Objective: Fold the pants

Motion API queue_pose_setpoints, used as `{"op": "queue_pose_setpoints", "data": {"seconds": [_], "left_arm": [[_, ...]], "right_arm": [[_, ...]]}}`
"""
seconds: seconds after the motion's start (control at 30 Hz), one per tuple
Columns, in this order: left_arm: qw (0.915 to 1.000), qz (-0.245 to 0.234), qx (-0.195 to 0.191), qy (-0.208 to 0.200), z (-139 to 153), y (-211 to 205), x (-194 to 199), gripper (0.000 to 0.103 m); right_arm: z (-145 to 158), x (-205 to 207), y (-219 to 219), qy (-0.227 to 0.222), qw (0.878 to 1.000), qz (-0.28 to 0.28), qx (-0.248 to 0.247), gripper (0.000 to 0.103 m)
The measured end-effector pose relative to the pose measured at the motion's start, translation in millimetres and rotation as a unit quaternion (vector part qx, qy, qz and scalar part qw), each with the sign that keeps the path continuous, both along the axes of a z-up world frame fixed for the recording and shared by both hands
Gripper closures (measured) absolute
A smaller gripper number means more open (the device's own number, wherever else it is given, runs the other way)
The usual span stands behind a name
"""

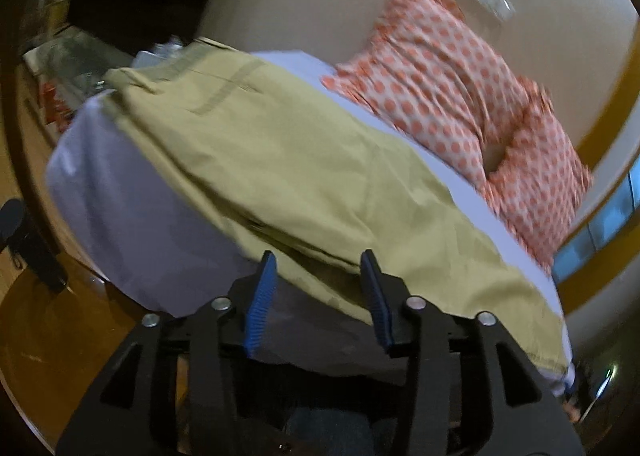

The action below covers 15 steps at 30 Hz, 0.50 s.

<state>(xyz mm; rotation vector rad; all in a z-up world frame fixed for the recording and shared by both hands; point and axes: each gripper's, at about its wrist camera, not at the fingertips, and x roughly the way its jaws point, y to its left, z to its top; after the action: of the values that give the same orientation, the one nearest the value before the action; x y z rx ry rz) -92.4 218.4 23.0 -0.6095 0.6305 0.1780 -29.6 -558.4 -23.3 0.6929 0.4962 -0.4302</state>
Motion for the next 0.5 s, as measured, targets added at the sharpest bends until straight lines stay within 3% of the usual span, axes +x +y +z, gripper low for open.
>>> {"op": "queue_pose_setpoints", "data": {"seconds": [0.2, 0.33, 0.43, 0.5], "left_arm": [[0.9992, 0.036, -0.018, 0.002, -4, 17, -6, 0.053], [0.9995, 0.026, -0.019, 0.007, -5, 14, 1, 0.053], [0.9997, 0.018, -0.014, 0.010, -6, 9, 6, 0.051], [0.9997, 0.015, -0.016, 0.011, -8, 8, 9, 0.051]], "right_arm": [[-8, -1, 22, 0.008, 0.999, 0.010, -0.051, 0.035], [5, -5, 37, -0.009, 0.989, -0.006, -0.148, 0.037], [3, 5, 30, 0.006, 0.991, 0.011, -0.133, 0.036], [2, 4, 30, -0.009, 0.991, 0.023, -0.130, 0.035]]}}
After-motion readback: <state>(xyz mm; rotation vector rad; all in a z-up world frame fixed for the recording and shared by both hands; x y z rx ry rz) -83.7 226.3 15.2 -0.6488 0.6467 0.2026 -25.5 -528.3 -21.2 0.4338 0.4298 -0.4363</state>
